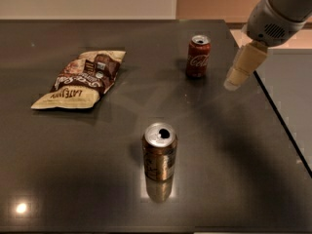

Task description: Move coke can near brown chip bag

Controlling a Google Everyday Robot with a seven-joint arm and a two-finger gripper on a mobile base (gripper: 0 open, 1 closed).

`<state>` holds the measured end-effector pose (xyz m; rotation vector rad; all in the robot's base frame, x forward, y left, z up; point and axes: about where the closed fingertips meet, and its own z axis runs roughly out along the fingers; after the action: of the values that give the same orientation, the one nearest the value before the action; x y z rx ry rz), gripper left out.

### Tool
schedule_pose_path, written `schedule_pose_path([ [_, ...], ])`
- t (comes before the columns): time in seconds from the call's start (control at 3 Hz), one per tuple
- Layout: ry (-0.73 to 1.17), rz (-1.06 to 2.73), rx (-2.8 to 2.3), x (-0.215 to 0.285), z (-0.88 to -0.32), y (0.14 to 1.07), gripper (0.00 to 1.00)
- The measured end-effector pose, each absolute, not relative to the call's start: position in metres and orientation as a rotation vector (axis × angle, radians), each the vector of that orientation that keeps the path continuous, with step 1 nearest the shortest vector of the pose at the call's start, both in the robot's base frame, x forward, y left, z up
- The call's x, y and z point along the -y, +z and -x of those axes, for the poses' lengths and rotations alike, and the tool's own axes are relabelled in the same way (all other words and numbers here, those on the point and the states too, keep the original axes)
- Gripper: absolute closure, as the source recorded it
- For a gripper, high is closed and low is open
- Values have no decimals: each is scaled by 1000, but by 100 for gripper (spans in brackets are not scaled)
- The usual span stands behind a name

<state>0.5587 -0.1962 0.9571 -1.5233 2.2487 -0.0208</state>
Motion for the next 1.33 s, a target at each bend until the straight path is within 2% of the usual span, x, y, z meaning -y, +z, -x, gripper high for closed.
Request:
schedule_pose_path([
  [0.67,85,1353,-2269,188,-657,938,0],
  [1.33,232,1250,-2248,174,-716,912,0],
])
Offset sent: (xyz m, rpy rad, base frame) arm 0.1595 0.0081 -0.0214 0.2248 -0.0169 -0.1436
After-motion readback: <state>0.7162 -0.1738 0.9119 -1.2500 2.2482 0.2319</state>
